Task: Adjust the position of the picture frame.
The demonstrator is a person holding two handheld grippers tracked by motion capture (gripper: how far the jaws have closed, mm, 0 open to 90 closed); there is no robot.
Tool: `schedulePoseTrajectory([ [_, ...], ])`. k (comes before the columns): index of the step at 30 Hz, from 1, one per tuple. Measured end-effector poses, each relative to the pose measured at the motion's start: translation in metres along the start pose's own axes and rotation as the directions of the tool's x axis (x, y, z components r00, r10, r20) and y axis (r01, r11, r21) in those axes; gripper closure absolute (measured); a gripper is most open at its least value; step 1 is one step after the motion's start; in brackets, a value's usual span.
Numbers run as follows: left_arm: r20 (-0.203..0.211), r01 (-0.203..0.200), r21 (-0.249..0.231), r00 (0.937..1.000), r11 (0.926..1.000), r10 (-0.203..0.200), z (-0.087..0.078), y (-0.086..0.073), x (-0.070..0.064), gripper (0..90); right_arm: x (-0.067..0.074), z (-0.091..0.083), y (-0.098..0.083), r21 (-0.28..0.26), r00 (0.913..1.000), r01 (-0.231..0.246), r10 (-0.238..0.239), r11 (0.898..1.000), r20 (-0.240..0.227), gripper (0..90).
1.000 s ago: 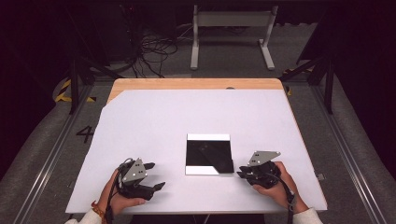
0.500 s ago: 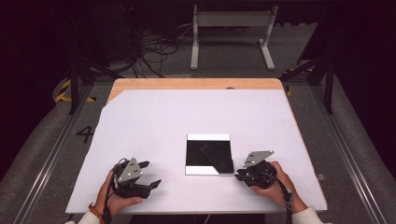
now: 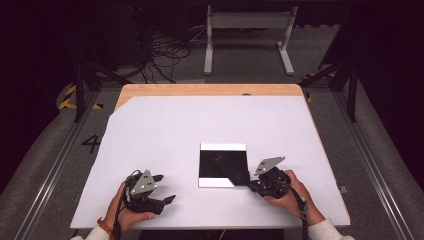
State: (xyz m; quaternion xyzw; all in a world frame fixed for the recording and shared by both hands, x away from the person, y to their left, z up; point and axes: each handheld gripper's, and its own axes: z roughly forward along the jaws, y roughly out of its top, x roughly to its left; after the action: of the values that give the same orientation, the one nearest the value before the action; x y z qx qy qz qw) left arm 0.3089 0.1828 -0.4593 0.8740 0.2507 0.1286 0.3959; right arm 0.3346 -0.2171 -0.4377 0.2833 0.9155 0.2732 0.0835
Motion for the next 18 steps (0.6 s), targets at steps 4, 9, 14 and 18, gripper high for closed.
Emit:
schedulePoseTrajectory([
  [4,0.001,0.002,0.003,1.0,1.0,-0.002,0.001,0.0,0.0,22.9,-0.003,0.001,-0.003,-0.034,0.9989,-0.037,0.036,0.999,-0.028,76.0],
  [9,0.004,0.003,0.004,1.0,1.0,-0.003,0.001,0.0,0.0,22.8,-0.004,0.001,-0.008,-0.085,0.9941,-0.09,0.084,0.992,-0.069,69.1],
  [14,0.005,0.0,0.013,1.0,0.9999,0.0,0.002,0.0,0.0,22.5,-0.006,0.001,-0.01,-0.111,0.991,-0.113,0.104,0.987,-0.084,64.3],
  [18,0.0,-0.003,0.017,1.0,0.9999,0.003,0.003,0.0,0.0,22.4,-0.008,-0.001,-0.011,-0.139,0.9864,-0.147,0.135,0.979,-0.094,61.2],
])
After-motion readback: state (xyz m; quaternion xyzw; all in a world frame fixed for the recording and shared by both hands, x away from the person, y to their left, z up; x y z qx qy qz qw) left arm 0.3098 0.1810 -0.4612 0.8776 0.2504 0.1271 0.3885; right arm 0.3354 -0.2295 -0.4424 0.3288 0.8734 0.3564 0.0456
